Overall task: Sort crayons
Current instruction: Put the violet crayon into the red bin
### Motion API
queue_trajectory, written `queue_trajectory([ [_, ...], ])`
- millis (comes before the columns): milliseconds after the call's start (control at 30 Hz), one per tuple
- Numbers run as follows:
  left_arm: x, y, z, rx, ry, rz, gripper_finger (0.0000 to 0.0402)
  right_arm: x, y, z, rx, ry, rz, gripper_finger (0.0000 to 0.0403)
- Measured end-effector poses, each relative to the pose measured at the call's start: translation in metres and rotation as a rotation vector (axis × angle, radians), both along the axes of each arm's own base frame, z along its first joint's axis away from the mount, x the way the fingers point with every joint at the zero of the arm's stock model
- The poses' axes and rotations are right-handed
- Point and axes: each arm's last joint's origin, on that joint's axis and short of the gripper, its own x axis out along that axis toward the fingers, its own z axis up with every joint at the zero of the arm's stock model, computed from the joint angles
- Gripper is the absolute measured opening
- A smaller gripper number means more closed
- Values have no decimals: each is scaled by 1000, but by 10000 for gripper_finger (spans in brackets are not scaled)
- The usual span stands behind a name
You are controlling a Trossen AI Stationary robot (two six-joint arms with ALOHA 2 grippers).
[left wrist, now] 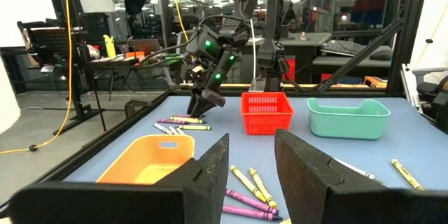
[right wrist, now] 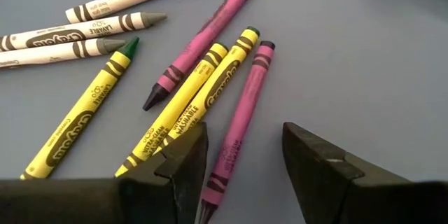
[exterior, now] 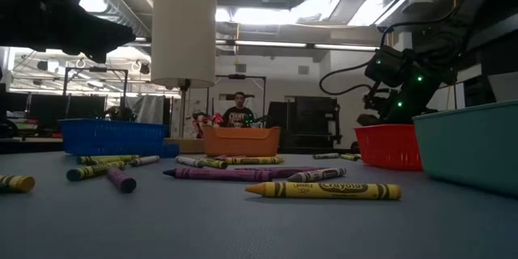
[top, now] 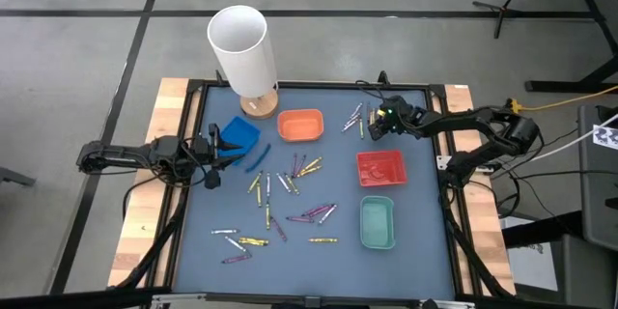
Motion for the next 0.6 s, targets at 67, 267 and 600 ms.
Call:
queue_trajectory([
  [67, 0, 0, 0, 0, 0, 0, 102, 0, 0, -2, 4, 5, 0, 188],
  [267, 0, 0, 0, 0, 0, 0, 102, 0, 0, -2, 9, 2, 4, 166],
  [600, 0, 0, 0, 0, 0, 0, 102, 1, -1, -2, 5, -9, 8, 78],
])
